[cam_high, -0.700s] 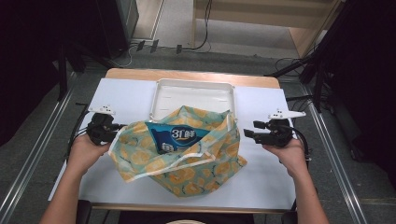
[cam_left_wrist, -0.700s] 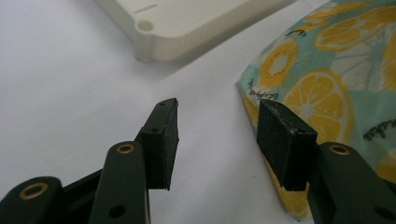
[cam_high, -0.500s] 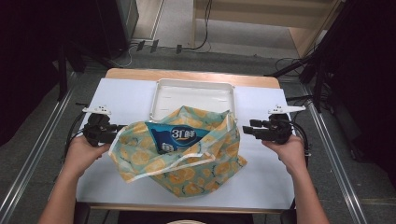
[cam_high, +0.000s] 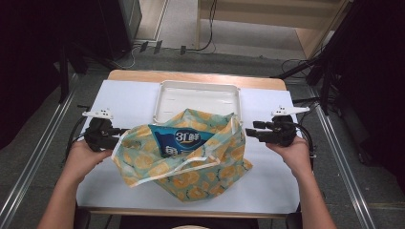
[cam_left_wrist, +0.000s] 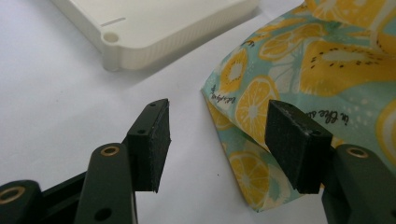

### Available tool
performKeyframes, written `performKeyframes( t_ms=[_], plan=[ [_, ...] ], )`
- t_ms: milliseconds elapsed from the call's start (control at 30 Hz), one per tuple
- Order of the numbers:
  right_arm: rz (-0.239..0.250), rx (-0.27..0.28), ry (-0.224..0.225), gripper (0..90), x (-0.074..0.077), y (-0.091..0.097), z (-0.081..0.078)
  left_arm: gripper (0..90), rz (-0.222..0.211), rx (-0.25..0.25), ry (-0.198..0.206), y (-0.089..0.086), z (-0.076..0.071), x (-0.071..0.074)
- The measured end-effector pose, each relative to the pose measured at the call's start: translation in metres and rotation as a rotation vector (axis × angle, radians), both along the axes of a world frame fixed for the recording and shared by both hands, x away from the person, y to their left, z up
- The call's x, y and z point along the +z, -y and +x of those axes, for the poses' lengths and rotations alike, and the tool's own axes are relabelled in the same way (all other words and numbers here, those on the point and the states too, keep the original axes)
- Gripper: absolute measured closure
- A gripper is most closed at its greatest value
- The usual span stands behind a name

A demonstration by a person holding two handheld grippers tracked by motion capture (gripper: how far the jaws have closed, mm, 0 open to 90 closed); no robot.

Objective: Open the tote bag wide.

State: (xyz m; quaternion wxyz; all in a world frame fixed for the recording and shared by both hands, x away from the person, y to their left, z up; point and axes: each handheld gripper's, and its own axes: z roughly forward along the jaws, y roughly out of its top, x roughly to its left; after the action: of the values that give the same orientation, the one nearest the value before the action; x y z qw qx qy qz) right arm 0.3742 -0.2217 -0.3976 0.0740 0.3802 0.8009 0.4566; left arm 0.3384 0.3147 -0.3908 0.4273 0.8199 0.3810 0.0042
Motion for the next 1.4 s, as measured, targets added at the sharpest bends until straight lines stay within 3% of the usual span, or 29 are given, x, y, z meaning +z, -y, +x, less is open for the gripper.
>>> performKeyframes(
  t_ms=[167, 300, 433, 533, 767, 933, 1133, 1300, 1400],
  plan=[
    [0.022, 0.009, -0.003, 40.7, 0.001, -0.001, 0.003, 40.4, -0.012, 0.003, 0.007, -0.001, -0.002, 0.002],
    [0.021, 0.035, 0.003, 40.8, 0.001, -0.004, 0.003, 39.6, -0.025, 0.005, 0.004, 0.000, -0.003, 0.002],
    [0.000, 0.047, 0.006, 41.9, 0.001, -0.008, 0.003, 39.3, -0.010, 0.007, -0.004, -0.001, -0.003, 0.001],
    [-0.040, 0.047, 0.021, 41.9, -0.001, -0.009, 0.003, 39.1, -0.018, 0.005, -0.005, -0.002, -0.003, 0.002],
    [-0.034, 0.047, 0.018, 42.3, 0.000, -0.008, 0.002, 39.0, -0.064, -0.013, -0.017, -0.004, -0.002, 0.004],
    [-0.024, 0.046, 0.012, 44.3, 0.002, -0.007, 0.002, 40.5, -0.057, -0.010, -0.014, -0.006, -0.002, 0.007],
    [0.003, 0.065, 0.002, 49.9, 0.016, -0.008, -0.001, 42.2, -0.047, -0.036, -0.013, -0.003, 0.001, 0.021],
    [-0.002, 0.083, 0.013, 52.7, 0.036, -0.013, -0.007, 43.0, -0.034, -0.080, 0.001, 0.003, 0.003, 0.040],
    [-0.005, 0.087, 0.021, 54.6, 0.047, -0.014, -0.010, 43.4, -0.025, -0.090, -0.014, 0.005, 0.005, 0.049]
  ],
)
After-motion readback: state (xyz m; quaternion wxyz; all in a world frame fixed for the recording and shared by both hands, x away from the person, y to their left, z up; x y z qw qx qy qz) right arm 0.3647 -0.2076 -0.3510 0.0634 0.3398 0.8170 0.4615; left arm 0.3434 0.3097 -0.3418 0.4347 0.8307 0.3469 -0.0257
